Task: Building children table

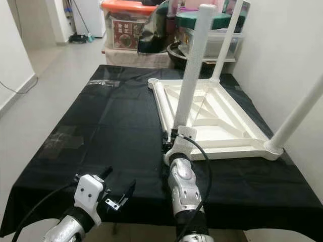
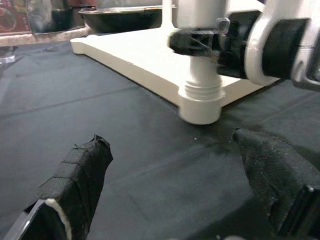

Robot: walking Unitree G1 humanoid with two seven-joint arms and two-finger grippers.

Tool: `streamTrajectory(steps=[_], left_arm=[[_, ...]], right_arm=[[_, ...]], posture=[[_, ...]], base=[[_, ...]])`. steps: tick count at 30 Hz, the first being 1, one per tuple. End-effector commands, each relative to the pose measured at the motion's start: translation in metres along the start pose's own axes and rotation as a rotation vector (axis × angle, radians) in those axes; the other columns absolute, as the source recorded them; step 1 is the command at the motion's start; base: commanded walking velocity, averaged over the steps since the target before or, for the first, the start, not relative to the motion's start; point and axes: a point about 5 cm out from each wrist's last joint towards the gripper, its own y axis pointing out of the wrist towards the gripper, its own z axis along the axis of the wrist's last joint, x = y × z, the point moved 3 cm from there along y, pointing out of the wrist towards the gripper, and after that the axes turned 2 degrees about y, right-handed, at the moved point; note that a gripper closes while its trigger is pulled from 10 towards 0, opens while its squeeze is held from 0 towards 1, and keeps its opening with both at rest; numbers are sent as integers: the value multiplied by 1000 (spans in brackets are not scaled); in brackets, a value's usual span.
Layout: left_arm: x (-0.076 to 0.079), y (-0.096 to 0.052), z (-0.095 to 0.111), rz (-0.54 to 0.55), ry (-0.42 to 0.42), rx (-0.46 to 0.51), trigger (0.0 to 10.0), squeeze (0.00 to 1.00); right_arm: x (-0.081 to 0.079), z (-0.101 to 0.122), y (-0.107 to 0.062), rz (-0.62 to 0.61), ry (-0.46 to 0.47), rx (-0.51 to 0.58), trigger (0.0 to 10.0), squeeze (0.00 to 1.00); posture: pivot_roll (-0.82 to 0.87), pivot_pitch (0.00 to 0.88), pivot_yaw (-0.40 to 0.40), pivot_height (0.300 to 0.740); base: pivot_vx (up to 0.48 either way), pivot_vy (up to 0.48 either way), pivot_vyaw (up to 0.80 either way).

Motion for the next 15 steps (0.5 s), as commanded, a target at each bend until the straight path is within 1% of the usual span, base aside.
streamTrajectory(steps=[1, 2, 3, 4, 5, 6, 7, 8, 9, 10, 11, 12, 13, 14, 15], left_arm=[[0, 0, -4, -1, -3, -12, 10000, 0], [0, 0, -4, -1, -2, -12, 10000, 0], [-1, 0, -4, -3, -2, -13, 10000, 0], [-1, 0, -4, -3, -2, -13, 10000, 0], [-1, 0, -4, -5, -2, -13, 10000, 0], [-1, 0, -4, -5, -2, -13, 10000, 0], [-1, 0, -4, -5, -2, -13, 10000, 0], [-1, 0, -4, -6, -1, -13, 10000, 0], [-1, 0, -4, -6, -1, -13, 10000, 0], [-1, 0, -4, -6, 0, -14, 10000, 0], [-1, 0, -4, -6, 0, -14, 10000, 0], [-1, 0, -5, -5, 2, -15, 10000, 0], [-1, 0, -5, -5, 2, -15, 10000, 0], [-1, 0, -5, -4, 3, -15, 10000, 0], [-1, 0, -5, -3, 3, -16, 10000, 0]], right_arm=[[-21, 8, 7, 150, 43, 10, 10000, 0], [-18, 11, 8, 211, 57, -3, 10000, 0], [-16, 15, 6, 345, 53, -45, 10000, 0], [-16, 15, 6, 345, 53, -45, 10000, 0], [-18, 14, -4, 547, 18, -129, 10000, 0], [-18, 14, -4, 547, 18, -129, 10000, 0], [-21, 12, -10, 653, -1, -182, 10000, 0], [-23, 11, -15, 723, -11, -217, 10000, 0], [-23, 11, -15, 723, -11, -217, 10000, 0], [-29, 7, -24, 849, -56, -279, 10000, 0], [-29, 7, -24, 849, -56, -279, 10000, 0], [-39, -4, -39, 1040, -142, -405, 10000, 0], [-39, -4, -39, 1040, -142, -405, 10000, 0], [-44, -13, -42, 1099, -213, -461, 10000, 0], [-46, -18, -42, 1132, -255, -488, 10000, 0]], posture=[[129, 0, -69, 740], [129, 0, -69, 740], [127, 0, -65, 740], [127, 0, -65, 740], [130, 0, -65, 740], [130, 0, -65, 740], [129, 0, -64, 740], [129, 0, -64, 740], [129, 0, -64, 740], [137, 0, -69, 740], [137, 0, -69, 740], [137, 0, -69, 740], [137, 0, -69, 740], [143, 0, -71, 740], [143, 0, -71, 740]], base=[[0, 0, 0], [0, 0, 0], [0, 0, 0], [0, 0, 0], [0, 0, 0], [0, 0, 0], [0, 0, 0], [0, 0, 0], [0, 0, 0], [0, 0, 0], [0, 0, 0], [0, 0, 0], [0, 0, 0], [0, 0, 0], [0, 0, 0]])
